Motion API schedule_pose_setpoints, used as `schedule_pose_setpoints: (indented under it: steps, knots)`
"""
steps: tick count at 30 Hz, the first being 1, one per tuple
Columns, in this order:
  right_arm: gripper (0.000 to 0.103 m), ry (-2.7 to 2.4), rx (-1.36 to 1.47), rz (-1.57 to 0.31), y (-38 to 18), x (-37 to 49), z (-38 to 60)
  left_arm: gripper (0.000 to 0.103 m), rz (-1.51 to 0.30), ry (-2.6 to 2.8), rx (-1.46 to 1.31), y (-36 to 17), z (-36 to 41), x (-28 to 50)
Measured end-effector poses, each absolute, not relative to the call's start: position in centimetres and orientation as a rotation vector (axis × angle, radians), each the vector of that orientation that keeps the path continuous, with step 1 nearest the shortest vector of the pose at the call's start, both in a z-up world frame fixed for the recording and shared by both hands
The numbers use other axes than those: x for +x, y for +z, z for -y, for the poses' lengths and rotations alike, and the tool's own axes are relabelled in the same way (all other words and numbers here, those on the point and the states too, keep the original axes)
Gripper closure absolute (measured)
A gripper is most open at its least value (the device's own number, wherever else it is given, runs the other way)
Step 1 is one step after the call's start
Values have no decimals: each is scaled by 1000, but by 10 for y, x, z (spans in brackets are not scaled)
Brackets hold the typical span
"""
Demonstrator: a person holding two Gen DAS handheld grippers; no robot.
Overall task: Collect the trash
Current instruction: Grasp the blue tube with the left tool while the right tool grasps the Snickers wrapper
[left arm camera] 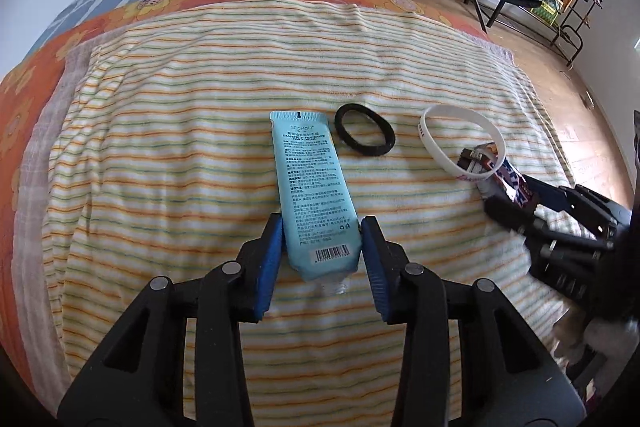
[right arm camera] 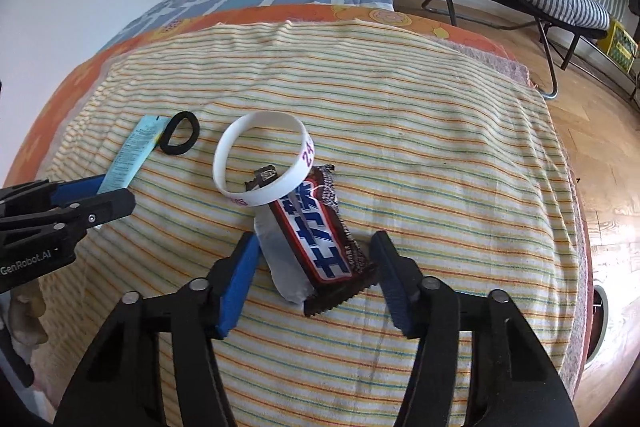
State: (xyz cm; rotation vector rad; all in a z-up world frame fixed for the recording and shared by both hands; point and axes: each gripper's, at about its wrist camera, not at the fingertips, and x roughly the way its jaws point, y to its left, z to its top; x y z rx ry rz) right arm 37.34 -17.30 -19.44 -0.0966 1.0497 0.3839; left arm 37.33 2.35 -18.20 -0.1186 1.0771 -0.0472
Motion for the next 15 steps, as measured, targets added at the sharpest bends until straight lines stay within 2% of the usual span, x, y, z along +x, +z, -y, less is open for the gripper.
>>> schedule_pose_setpoints:
  steps: [1,6,15]
  knots:
    - [71,384,-83,-1055,-194,374,178,63,-1076,-47,-119,-181,-25,370]
    - [85,419,-22,-1090,-192,369,195,63,-1080,-39,-105,-181,-33,351]
    - [86,411,-99,-1090,-175,336,199,64,-1076,-49,-142,-171,-47,309]
